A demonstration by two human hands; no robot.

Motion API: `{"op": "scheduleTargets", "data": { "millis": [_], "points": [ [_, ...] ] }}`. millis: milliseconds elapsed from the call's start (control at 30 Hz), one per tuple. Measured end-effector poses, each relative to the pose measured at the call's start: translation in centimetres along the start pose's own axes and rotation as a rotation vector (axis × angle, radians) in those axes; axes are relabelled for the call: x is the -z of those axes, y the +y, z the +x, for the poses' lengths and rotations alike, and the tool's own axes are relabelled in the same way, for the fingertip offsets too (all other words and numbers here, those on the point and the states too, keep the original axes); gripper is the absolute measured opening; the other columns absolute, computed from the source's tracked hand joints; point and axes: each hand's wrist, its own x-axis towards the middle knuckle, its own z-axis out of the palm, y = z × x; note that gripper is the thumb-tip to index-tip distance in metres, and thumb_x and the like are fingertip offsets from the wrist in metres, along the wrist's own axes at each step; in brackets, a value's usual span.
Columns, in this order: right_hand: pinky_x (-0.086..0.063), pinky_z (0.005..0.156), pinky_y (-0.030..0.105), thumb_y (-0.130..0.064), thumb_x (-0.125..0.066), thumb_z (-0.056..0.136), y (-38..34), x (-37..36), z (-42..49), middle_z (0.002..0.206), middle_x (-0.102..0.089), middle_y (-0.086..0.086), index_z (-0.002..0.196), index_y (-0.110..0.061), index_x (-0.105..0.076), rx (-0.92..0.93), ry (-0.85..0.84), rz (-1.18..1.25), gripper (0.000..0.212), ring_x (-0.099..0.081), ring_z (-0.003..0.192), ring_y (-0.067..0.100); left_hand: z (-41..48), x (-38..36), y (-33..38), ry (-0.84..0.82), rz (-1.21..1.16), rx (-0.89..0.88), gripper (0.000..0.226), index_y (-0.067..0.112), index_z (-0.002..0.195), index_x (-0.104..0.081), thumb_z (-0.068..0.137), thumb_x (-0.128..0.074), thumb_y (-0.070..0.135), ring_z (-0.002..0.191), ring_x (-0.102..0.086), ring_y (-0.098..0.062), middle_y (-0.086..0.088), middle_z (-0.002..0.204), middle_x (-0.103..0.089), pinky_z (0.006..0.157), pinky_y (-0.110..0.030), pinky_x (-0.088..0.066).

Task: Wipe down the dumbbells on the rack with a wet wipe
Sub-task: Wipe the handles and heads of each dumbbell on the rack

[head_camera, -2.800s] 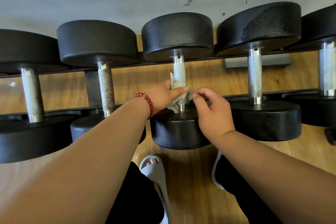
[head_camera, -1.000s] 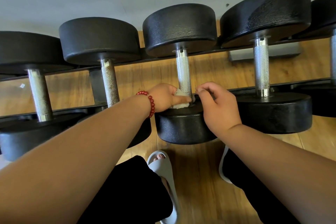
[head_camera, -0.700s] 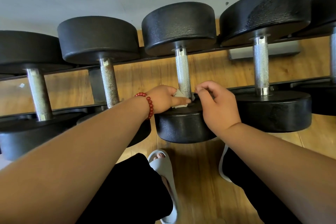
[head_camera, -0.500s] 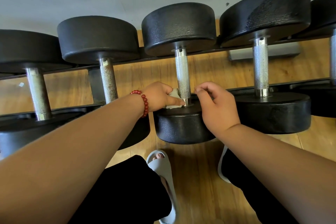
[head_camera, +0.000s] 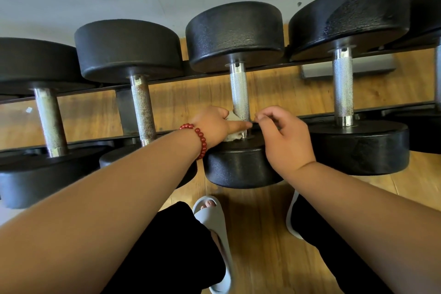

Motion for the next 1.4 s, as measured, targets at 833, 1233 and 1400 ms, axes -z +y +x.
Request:
{"op": "scheduleTargets", "data": {
  "millis": [833, 1233, 1400],
  "points": [
    [-0.043, 0.078, 0.016, -0.024, -0.056, 0.094, 0.9, 0.5, 0.2, 0.099, -0.064, -0.010, 0.084, -0.040, -0.060, 0.004, -0.073, 0.091, 0.019, -0.058, 0.094, 0.002, 1.6, -1.7, 1.4, -0.013, -0.599, 0.042, 0.057, 0.002, 0.129, -0.049, 0.087, -0.069, 0.035, 0.082, -0.065, -0.021, -0.009, 0.097, -0.067, 0.063, -0.032, -0.052],
    [-0.046, 0.084, 0.021, -0.021, -0.057, 0.093, 1.4, 0.3, 0.3, 0.099, -0.065, -0.011, 0.091, -0.035, -0.062, 0.011, -0.051, 0.114, 0.016, -0.059, 0.097, 0.004, 2.5, -1.1, 2.6, 0.086, -0.684, -0.054, 0.024, 0.012, 0.106, -0.057, 0.091, -0.066, 0.029, 0.080, -0.064, -0.014, -0.003, 0.092, -0.067, 0.073, -0.034, -0.056],
    [-0.045, 0.080, 0.014, -0.021, -0.057, 0.094, 1.1, 0.4, 0.2, 0.097, -0.065, -0.014, 0.087, -0.039, -0.061, 0.024, -0.059, 0.126, 0.020, -0.060, 0.093, 0.000, 2.0, -2.0, 1.6, -0.009, -0.638, 0.008, 0.020, 0.013, 0.102, -0.058, 0.092, -0.064, 0.029, 0.089, -0.063, -0.022, -0.006, 0.094, -0.066, 0.091, -0.048, -0.052]
  ]
}}
